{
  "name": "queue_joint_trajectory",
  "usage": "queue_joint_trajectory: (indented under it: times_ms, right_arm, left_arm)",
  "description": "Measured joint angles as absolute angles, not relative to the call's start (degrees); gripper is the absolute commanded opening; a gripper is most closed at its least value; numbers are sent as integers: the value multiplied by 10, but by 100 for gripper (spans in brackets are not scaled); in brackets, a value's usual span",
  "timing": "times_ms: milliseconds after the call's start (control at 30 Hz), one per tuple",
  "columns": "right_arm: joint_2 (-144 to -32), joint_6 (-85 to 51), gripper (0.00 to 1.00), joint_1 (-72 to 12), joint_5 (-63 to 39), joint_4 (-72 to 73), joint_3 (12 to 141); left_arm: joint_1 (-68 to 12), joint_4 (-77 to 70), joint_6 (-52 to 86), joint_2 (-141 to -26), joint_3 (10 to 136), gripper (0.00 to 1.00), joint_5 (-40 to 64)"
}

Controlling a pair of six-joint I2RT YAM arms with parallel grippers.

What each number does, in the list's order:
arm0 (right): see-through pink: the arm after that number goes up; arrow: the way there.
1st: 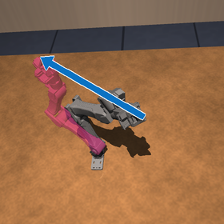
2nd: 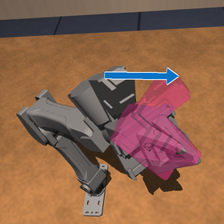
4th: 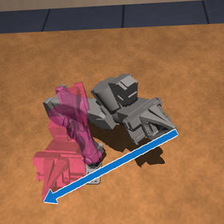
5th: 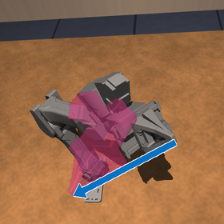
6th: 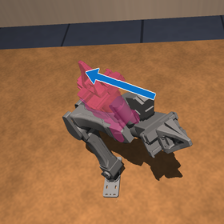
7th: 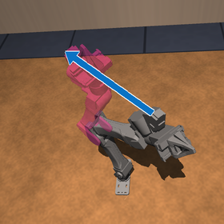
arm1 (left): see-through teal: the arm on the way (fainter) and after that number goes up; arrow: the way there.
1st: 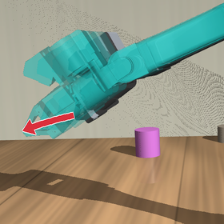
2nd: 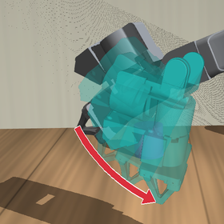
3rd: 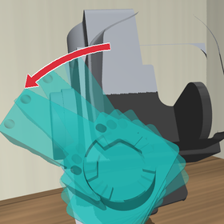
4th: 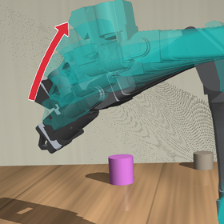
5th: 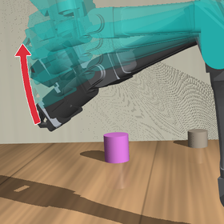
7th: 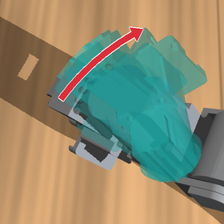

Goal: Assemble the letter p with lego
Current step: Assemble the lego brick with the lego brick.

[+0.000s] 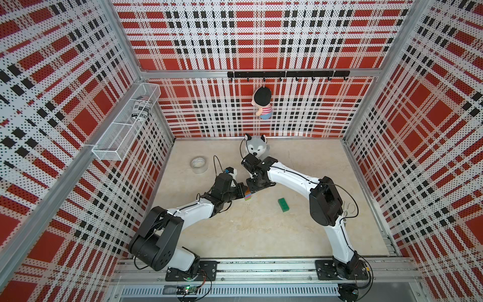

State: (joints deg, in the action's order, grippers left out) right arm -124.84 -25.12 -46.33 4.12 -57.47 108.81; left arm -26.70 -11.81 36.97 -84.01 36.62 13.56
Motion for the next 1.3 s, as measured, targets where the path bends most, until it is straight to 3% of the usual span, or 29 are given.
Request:
queue_joint_trajectory:
  times_ms: [167, 267, 633, 933, 1133, 1300]
  right_arm:
    - [-1248, -251, 54, -463, 49, -575, 1088]
    - [-1246, -251, 54, -463, 53, -573, 1084]
    - [-1216, -254, 54, -463, 63, -573, 1048]
    - [-1159, -258, 53, -459, 80, -573, 1008]
    - [-1105, -261, 53, -459, 83, -558, 958]
    - [-1047, -260, 54, -457, 90, -535, 893]
  left_arm:
    - [-267, -113, 369, -841, 370, 0, 138]
    - [-268, -99, 367, -844, 380, 6, 140]
    - [-290, -28, 350, -863, 446, 37, 131]
    - [-299, 13, 329, -848, 480, 83, 94]
    - [-307, 13, 304, -774, 479, 99, 63]
    - [-335, -84, 255, -674, 407, 98, 13]
